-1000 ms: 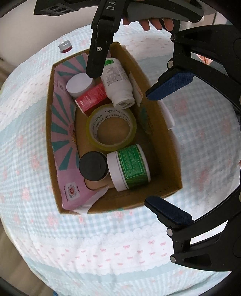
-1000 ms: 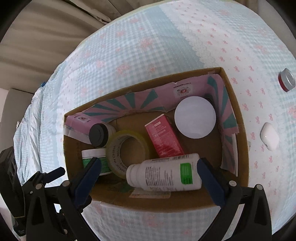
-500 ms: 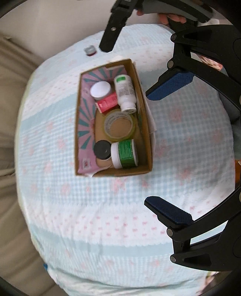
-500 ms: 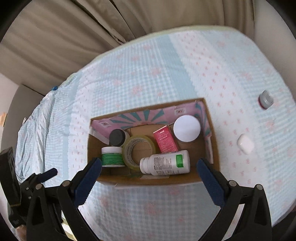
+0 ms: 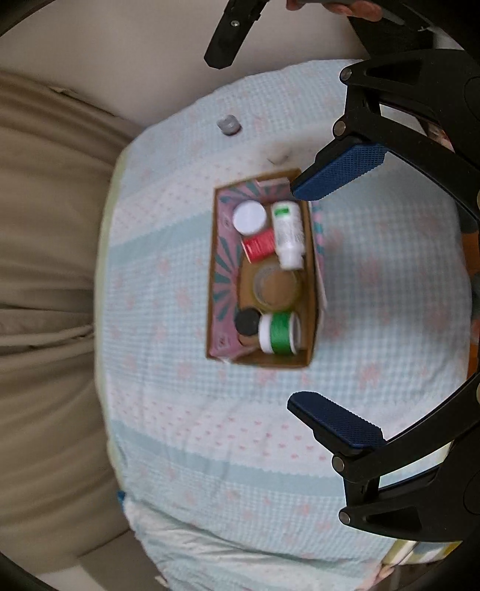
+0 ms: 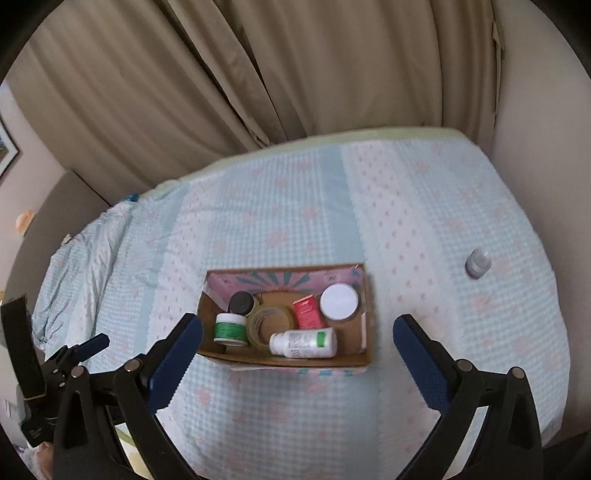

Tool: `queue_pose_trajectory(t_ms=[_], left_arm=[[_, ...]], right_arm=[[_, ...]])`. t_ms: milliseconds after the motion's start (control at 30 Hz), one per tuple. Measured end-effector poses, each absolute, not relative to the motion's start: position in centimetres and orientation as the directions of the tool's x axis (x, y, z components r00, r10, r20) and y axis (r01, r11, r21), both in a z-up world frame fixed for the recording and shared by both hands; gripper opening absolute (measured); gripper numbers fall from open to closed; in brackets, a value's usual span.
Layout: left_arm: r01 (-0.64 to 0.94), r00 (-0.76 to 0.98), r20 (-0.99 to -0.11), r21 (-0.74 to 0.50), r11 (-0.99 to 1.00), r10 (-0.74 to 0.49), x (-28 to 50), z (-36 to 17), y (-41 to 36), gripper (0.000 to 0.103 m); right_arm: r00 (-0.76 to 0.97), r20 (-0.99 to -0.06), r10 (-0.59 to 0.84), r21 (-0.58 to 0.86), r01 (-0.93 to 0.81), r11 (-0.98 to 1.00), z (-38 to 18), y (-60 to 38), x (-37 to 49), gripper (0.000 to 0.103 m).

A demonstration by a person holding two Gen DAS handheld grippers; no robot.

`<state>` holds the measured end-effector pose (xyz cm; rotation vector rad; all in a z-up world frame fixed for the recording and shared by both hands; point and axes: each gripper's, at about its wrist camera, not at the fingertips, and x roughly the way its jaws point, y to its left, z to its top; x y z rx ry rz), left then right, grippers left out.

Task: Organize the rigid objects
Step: 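Move both tools back toward the silver tin and white earbud case, then grasp the white earbud case with the left tool while the right tool grasps the silver tin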

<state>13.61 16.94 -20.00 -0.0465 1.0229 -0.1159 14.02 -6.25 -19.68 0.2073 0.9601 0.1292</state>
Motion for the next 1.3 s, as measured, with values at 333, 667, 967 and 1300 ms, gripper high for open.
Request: queue_pose_trajectory(t_ms=[333,667,967,1300], left_arm=[[0.011,0.615,-0.778,-0.153,0.988,-0.127,9.8,-18.3,3.9,0.103],[-0.078,0.516,-0.847,-0.196,0.977,-0.129,8.9,-23.6,-6.8,0.103],[-0.223,0.445,-0.888,-0.240,0.945,-0.121,12.7,-31.6,-11.3,0.103],[-0.374,0.378,-0.924,-0.214,0.902,-0.063,18.6,-44.4,-16.1,0.097]], right_arm=[[0.614,-0.775,0.149,0.132,-0.073,0.989,-17.4,-18.7,12.0,0.103],[0.594,-0.796,0.121,0.079,-0.096,0.992,-20.4,-28.9,13.5,0.103],[0.583,-0.810,0.070,0.072,-0.020,0.997,-25.5,-32.9,16.9,0.103],[0.606,-0.794,0.053,0.049,-0.023,0.999,-34.5,-35.1,22.1,0.102]])
